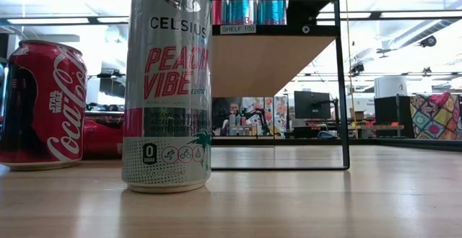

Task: Place canned beverage on shelf
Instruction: Put the left white pink soda can on the shelf aligned with the other white pink soda can

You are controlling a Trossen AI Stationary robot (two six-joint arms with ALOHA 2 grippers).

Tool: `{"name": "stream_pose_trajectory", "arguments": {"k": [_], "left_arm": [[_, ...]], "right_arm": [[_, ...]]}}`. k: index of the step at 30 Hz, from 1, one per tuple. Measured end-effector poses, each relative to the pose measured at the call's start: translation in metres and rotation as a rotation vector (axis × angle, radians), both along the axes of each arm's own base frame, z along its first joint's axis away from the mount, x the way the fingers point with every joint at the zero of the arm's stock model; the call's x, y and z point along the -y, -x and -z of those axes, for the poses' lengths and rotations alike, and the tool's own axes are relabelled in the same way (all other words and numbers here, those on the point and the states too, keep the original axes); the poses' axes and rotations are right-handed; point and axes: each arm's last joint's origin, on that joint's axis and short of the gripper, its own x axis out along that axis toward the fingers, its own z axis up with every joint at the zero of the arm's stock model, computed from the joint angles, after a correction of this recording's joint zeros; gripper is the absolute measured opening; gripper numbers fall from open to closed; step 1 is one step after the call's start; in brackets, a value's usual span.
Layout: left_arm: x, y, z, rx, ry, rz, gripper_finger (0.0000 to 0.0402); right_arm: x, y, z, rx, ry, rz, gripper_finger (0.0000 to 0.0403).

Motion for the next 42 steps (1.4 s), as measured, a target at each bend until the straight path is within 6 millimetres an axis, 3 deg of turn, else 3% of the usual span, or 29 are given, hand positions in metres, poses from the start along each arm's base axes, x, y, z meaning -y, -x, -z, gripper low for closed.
{"name": "stream_pose_trajectory", "arguments": {"k": [8,15,19,28,42], "left_arm": [[0.000,0.000,-0.003,0.043,0.043,0.005,0.0268],[0.000,0.000,-0.003,0.042,0.041,0.006,0.0268],[0.000,0.000,-0.003,0.041,0.035,0.005,0.0268],[0.000,0.000,-0.003,0.037,0.028,0.004,0.0268],[0.000,0.000,-0.002,0.027,0.029,0.003,0.0268]], "right_arm": [[-0.014,0.036,-0.016,-0.003,0.041,-0.027,0.0009],[-0.022,0.052,-0.011,0.001,0.047,-0.045,0.0009],[-0.019,0.045,0.002,0.040,0.028,-0.034,0.0009],[-0.005,0.009,0.029,0.084,0.006,-0.100,0.0009],[0.005,-0.017,0.033,0.072,0.007,-0.186,0.0009]]}}
